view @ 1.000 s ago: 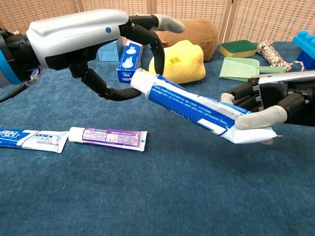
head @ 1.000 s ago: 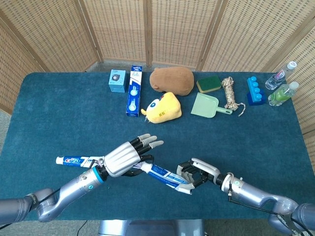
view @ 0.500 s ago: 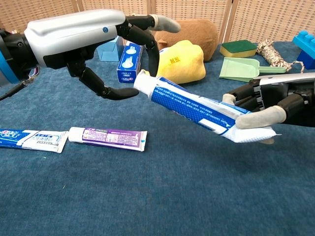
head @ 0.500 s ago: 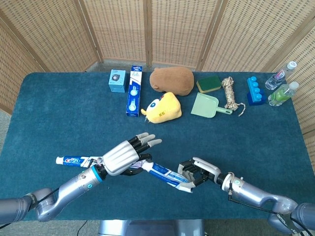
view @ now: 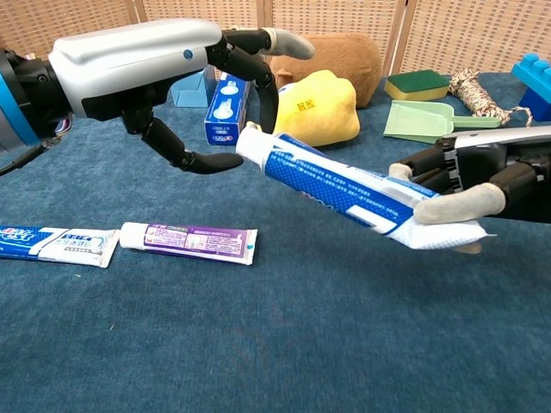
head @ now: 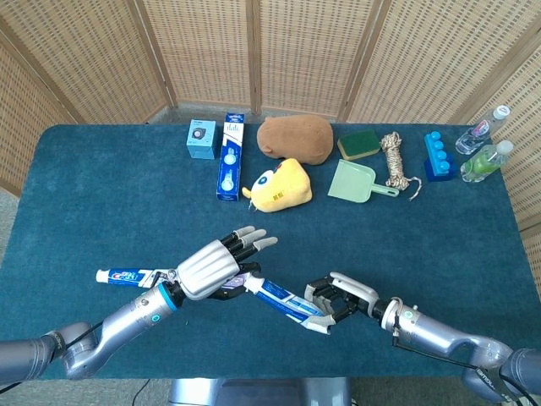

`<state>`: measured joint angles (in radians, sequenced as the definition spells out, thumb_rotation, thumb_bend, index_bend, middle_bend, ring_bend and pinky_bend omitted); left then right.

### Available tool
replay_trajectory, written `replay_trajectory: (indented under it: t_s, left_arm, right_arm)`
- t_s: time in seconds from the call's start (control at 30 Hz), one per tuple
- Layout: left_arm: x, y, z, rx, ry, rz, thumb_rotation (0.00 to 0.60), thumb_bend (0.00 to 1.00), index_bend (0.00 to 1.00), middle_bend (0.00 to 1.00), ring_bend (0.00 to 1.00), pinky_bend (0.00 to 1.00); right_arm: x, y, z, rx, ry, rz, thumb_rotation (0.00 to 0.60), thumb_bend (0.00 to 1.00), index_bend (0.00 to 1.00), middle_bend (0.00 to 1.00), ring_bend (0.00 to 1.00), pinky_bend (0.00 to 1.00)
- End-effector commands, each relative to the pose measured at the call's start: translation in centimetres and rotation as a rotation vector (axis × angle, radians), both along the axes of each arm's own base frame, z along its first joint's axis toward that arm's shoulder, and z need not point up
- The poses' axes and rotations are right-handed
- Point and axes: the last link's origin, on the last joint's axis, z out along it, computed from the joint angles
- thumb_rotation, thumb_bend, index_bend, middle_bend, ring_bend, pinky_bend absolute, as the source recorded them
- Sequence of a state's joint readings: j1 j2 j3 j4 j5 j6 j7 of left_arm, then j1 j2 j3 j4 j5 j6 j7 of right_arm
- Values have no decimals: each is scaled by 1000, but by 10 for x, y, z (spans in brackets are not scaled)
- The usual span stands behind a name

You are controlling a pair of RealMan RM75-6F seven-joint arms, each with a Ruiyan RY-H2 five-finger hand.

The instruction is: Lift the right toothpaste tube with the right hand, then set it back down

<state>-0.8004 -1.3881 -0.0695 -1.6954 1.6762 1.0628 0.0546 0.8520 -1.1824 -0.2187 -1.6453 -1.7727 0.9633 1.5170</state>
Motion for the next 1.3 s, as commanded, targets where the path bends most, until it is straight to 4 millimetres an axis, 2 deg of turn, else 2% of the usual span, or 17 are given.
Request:
replay_trajectory:
  t_s: [0.03, 0.3, 0.67, 1.3]
  left_arm:
    - [0, 1, 0, 5, 4, 5, 600, 318, 476, 56, 0, 95]
    - [1, 3, 0, 17, 1, 11, 600, 317, 557, 95, 0, 102]
    - [1, 4, 0, 25, 12, 20, 600, 317, 617, 128, 21, 105]
    - [-4, -9, 6, 49, 25, 10, 600, 316, 607, 112, 8, 105]
  right_arm:
    - [-1, 0, 2, 1, -4, 2, 600, 614, 897, 746, 756, 735]
    - [-3, 1, 3, 9, -15, 1, 600, 615, 899, 751, 759, 738]
    - [-9, -1, 4, -17, 8, -11, 600, 619, 899, 755, 762, 741]
    - [-9, -19, 5, -128, 10, -140, 600, 620, 898, 754, 762, 740]
